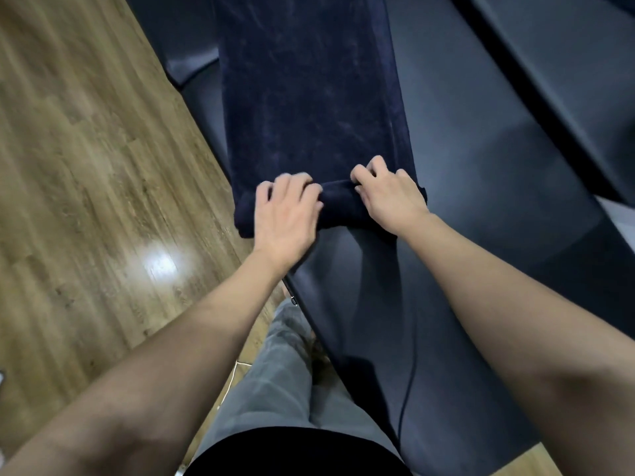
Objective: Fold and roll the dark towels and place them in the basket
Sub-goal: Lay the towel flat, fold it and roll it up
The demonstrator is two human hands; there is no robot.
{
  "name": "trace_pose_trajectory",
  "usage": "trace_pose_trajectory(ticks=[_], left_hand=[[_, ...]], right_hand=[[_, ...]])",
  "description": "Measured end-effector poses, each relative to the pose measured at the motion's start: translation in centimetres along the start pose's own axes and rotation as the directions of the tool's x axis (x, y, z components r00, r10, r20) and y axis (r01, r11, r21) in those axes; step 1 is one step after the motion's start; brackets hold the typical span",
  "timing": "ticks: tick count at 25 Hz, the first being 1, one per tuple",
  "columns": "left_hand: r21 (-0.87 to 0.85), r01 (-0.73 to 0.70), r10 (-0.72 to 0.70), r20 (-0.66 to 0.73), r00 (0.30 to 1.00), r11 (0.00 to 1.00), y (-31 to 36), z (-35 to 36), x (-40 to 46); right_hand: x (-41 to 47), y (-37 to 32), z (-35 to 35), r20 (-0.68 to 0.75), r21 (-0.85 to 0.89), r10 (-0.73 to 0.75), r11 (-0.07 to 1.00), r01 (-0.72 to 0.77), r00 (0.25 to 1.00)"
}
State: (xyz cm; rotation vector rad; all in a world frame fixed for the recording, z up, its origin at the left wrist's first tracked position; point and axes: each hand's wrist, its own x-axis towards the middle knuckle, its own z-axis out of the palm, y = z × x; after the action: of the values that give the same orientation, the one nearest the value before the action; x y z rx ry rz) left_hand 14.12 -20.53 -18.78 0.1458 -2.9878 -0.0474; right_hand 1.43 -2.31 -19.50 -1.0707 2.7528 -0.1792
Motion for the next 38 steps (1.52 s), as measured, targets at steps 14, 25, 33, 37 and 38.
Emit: trace_pose_trajectory(ticks=[14,25,33,37,38], left_hand=[[0.091,0.019,-0.035,0.177,0.984,0.996,-1.1,1.3,1.4],[0.111,0.231,-0.254,0.286,0.924,0.967,-2.3,-0.9,1.1],[0.053,0.185,-0.186,0.023,0.982,0.981,-1.0,-0.1,0.6],[0.048,0.158,-0.160,0.027,0.987,0.986,0.6,2.5,-3.1],[0.069,0.146,-0.149,0.040,0.988,0.987,-0.1,3.0,-3.2]], right_hand=[[-3.9,0.0,2.7,-0.144,-0.290,-0.002,0.956,-0.041,0.990],[1.1,1.1,-2.2,0.302,0.085,0.077,0.991,-0.107,0.950],[2.3,-0.4,-0.9,0.169,-0.140,0.238,0.966,-0.216,0.956],[1.6,-1.5,0.2,-0.196,-0.246,0.068,0.962,-0.116,0.978],[1.1,-1.5,0.7,-0.284,-0.254,0.002,0.964,-0.077,0.959]])
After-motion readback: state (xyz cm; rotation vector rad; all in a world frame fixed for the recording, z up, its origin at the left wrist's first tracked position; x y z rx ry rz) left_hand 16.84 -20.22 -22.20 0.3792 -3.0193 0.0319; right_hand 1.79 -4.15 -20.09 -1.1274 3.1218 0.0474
